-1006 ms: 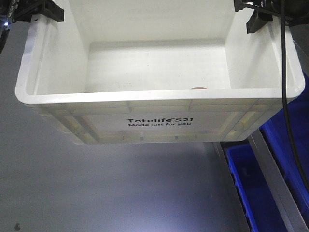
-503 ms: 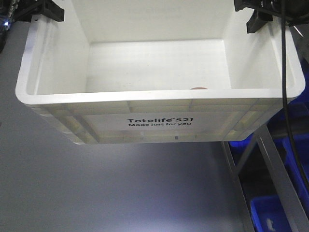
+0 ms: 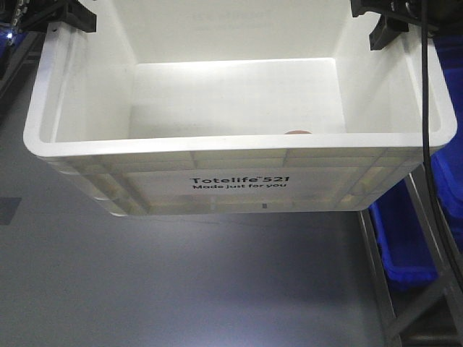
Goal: Place moving items into box and shelve
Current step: 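Hold the tote by its rims while the base turns toward the blue-bin shelf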
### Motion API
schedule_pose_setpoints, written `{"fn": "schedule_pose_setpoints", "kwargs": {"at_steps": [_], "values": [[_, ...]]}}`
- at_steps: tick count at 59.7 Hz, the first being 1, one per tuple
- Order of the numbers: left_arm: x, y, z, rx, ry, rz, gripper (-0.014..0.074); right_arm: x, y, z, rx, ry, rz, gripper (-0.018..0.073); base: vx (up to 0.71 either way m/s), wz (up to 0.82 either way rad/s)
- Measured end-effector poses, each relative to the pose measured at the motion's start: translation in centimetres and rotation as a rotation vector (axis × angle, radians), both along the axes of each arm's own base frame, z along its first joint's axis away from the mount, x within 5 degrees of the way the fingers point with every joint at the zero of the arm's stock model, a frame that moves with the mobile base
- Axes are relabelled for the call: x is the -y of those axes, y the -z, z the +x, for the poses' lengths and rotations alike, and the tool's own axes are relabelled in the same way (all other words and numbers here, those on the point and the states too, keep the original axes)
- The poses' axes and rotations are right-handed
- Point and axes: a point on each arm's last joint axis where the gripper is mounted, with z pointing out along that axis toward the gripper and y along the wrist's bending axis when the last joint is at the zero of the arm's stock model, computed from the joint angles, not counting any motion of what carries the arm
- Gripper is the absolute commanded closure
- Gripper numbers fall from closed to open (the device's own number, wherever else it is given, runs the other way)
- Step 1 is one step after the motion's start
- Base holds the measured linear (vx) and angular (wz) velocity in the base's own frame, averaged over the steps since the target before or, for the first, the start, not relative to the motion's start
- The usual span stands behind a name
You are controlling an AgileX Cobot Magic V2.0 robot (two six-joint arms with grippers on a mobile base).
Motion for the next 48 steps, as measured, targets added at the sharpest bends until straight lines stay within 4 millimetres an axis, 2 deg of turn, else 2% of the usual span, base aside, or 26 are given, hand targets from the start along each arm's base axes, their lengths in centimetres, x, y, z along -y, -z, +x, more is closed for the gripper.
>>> {"fn": "schedule_pose_setpoints", "kwargs": {"at_steps": [48], "values": [[0.0, 0.0, 0.0, 0.0, 0.0, 0.0, 0.0596, 0.0, 0.0, 0.0, 0.0, 0.0, 0.0, 0.0564, 0.22, 0.29]]}}
